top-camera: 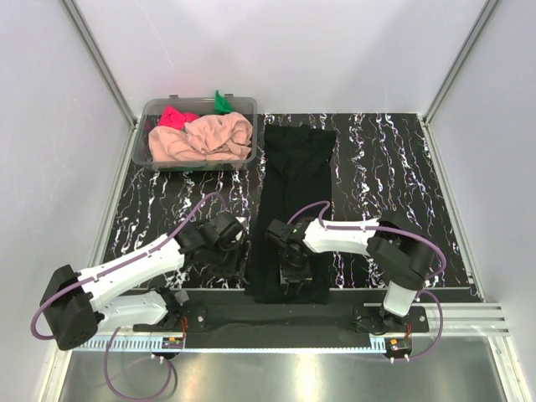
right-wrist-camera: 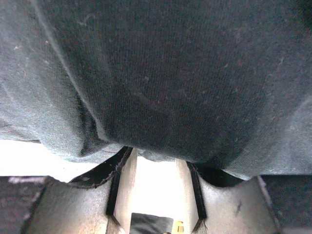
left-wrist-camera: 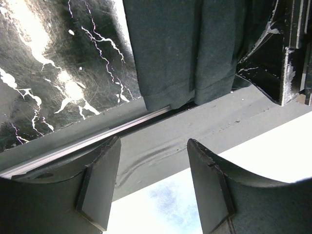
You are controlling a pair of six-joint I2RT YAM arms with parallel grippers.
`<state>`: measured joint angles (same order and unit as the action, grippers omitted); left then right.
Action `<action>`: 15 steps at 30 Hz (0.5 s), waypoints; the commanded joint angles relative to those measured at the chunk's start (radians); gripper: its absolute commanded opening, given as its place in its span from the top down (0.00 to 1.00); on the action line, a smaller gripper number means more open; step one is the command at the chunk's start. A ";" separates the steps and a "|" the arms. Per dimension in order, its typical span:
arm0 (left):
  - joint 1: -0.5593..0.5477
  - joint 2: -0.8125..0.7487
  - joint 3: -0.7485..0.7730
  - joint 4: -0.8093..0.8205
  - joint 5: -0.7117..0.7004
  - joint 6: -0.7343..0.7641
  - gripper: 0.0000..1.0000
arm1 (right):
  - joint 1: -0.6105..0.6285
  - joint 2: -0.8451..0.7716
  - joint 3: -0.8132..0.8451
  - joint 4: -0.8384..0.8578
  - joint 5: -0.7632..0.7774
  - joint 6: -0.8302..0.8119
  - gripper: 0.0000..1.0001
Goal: Fold and stack the t-shirts
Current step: Fold the tshirt
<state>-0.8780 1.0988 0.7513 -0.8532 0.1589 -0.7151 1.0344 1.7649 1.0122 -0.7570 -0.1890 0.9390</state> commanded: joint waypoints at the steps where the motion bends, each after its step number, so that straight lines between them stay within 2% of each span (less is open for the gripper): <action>1: -0.003 -0.024 -0.003 0.005 -0.010 -0.012 0.38 | -0.007 0.005 0.023 0.019 0.026 -0.006 0.57; 15: -0.001 -0.017 0.008 0.003 -0.015 -0.011 0.38 | -0.008 -0.004 0.023 0.007 0.028 -0.011 0.58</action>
<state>-0.8780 1.0985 0.7502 -0.8604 0.1589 -0.7166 1.0344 1.7649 1.0122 -0.7601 -0.1883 0.9382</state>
